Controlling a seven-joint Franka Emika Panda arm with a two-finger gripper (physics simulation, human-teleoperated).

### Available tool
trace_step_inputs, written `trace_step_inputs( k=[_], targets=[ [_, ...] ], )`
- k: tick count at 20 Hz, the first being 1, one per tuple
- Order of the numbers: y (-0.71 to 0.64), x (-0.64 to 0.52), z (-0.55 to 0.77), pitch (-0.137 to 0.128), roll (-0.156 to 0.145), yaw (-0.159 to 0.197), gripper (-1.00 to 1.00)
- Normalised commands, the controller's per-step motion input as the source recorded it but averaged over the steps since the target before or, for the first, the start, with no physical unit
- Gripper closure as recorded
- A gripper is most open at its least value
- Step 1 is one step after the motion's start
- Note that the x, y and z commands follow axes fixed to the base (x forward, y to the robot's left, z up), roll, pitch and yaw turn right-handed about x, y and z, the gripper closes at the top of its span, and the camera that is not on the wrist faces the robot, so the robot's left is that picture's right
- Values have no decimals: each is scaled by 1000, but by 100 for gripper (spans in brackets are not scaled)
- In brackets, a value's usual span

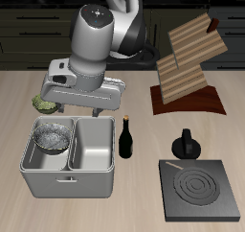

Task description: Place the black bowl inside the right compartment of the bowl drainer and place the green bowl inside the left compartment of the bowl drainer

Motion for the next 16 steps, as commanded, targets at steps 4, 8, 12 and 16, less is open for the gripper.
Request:
trace_step_inputs(
  k=[4, 8, 12, 16],
  targets=[
    [10, 16, -11, 11, 13, -6, -100],
    [-133, -42, 54, -10, -27, 8, -100],
    [-167, -121, 98, -26, -19, -1, -100],
    [-142, -104, 44, -27, -12, -1, -100]
  ],
)
